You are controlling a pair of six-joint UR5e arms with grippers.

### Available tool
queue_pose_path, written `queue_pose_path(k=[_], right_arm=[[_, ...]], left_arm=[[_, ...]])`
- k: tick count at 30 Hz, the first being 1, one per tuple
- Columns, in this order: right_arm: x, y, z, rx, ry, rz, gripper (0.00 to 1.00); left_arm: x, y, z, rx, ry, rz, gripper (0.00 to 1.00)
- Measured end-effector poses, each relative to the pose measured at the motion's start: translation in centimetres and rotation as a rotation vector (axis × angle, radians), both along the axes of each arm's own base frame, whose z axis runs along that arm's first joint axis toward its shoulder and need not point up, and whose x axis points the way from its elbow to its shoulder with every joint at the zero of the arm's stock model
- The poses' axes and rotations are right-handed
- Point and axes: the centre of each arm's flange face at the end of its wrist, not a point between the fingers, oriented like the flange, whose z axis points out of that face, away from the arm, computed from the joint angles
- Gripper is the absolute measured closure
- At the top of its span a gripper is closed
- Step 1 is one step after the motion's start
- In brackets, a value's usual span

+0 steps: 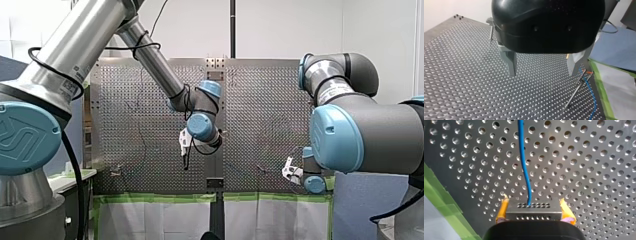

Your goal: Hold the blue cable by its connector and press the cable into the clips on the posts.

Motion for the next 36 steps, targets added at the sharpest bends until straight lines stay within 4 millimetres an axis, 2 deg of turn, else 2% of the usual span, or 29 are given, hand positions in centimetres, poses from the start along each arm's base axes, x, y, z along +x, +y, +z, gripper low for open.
queue_pose_path(k=[12,20,30,36], right_arm=[[-0.1,-0.1,0.4,0.011,0.001,0.015,1.0],[0.0,-0.6,3.7,0.014,-0.001,0.026,1.0],[-0.7,0.4,7.2,0.023,0.004,-0.029,1.0],[-0.6,0.3,10.1,0.022,0.002,-0.033,1.0]], left_arm=[[-1.6,2.6,2.3,-0.054,-0.049,0.012,0.0],[-3.1,4.1,3.6,-0.103,-0.074,-0.023,0.0],[-5.4,5.8,5.4,-0.146,-0.15,-0.074,0.0],[-6.5,7.1,6.3,-0.177,-0.193,-0.071,0.0]])
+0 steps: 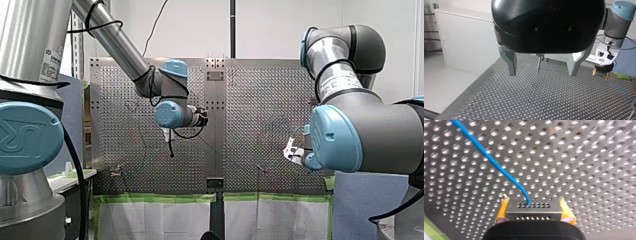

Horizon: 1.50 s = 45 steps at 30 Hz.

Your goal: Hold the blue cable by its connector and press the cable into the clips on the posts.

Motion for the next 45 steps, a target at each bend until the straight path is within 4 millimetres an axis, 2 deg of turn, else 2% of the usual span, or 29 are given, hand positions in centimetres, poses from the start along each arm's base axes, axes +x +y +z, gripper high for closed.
queue_pose_path(k=[10,19,22,31,37,40,45], right_arm=[[0.5,-0.4,5.6,-0.027,-0.021,0.005,1.0],[2.4,0.7,9.9,-0.041,0.012,0.037,1.0],[2.7,1.4,10.9,-0.051,0.019,0.041,1.0],[3.2,3.7,13.6,-0.088,0.012,0.053,1.0],[3.4,4.8,15.9,-0.126,0.0,0.058,1.0],[3.5,5.4,16.1,-0.128,-0.005,0.063,1.0],[3.5,6.4,15.2,-0.12,-0.022,0.07,1.0]], left_arm=[[-1.8,2.1,1.0,-0.05,-0.06,0.009,0.0],[-2.9,3.6,-1.4,-0.035,-0.056,0.006,0.0],[-2.8,3.7,-2.3,-0.023,-0.054,-0.002,0.0],[-1.0,2.2,-3.2,-0.006,-0.08,-0.015,0.0],[-0.6,1.9,-5.0,0.058,-0.035,-0.026,0.0],[-0.7,2.0,-6.2,0.092,-0.003,-0.029,0.0],[-0.9,1.9,-7.8,0.125,0.03,-0.046,0.0]])
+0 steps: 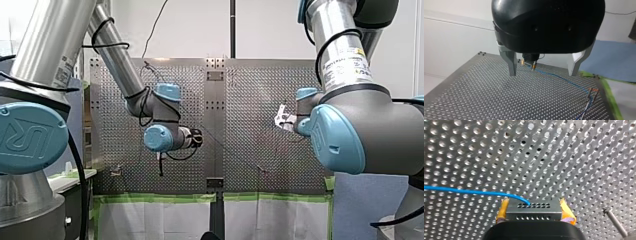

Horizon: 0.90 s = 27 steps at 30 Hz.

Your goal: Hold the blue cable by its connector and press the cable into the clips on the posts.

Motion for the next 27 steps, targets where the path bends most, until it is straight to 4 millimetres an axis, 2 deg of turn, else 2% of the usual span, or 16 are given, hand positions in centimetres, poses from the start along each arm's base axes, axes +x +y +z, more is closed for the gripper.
queue_pose_path(k=[27], right_arm=[[-0.06,0.53,-0.57,0.003,-0.007,0.004,1.0]], left_arm=[[-0.02,-0.07,-0.47,0.009,0.008,-0.007,0.0]])
